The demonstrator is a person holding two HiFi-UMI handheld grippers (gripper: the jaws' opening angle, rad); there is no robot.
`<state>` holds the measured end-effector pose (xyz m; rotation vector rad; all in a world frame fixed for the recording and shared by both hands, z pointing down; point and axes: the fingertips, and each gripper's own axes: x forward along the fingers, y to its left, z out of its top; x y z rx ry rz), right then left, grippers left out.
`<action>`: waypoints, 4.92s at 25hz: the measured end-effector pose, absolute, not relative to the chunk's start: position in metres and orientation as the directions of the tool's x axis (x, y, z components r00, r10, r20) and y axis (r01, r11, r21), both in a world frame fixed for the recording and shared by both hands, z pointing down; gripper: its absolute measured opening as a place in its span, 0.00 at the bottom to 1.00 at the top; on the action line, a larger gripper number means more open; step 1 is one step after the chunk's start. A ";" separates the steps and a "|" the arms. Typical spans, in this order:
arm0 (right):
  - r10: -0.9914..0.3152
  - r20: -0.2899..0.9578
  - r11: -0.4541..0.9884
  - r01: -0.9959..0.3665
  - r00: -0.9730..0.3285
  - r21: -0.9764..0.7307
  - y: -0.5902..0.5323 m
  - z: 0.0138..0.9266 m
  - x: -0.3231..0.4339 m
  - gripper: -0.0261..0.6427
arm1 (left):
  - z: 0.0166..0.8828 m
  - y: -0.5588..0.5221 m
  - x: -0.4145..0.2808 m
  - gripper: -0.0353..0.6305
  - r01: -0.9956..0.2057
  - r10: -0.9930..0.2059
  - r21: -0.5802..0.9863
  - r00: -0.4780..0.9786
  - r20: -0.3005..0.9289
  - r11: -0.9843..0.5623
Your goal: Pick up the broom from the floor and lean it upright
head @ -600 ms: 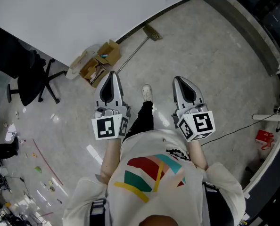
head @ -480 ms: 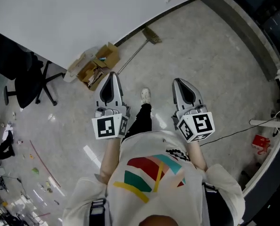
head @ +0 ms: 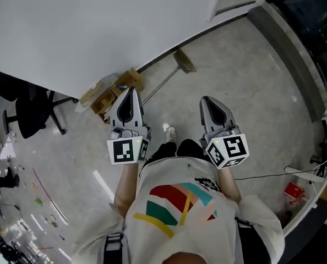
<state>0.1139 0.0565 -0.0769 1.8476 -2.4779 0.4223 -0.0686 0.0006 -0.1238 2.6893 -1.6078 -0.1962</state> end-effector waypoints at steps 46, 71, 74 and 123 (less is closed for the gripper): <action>0.083 0.704 0.979 0.190 -0.705 0.075 -0.237 0.720 -0.056 0.43 | 0.581 -0.140 -0.210 0.12 -0.987 -0.988 0.048 -0.155 0.002 0.155; 0.124 0.990 0.811 0.582 -0.069 -0.061 -0.252 0.982 -0.048 0.37 | 0.735 -0.148 -0.230 0.12 -0.986 -0.983 0.078 -0.142 0.113 0.151; 0.126 0.991 0.802 0.593 -0.051 -0.071 -0.254 0.983 -0.052 0.37 | 0.738 -0.147 -0.231 0.12 -0.985 -0.984 0.077 -0.144 0.108 0.152; -0.742 0.289 0.637 -0.771 -0.605 0.020 -0.438 0.555 0.126 0.16 | 0.462 -0.238 -0.126 0.12 -0.996 -0.975 -0.053 0.076 -0.211 -0.067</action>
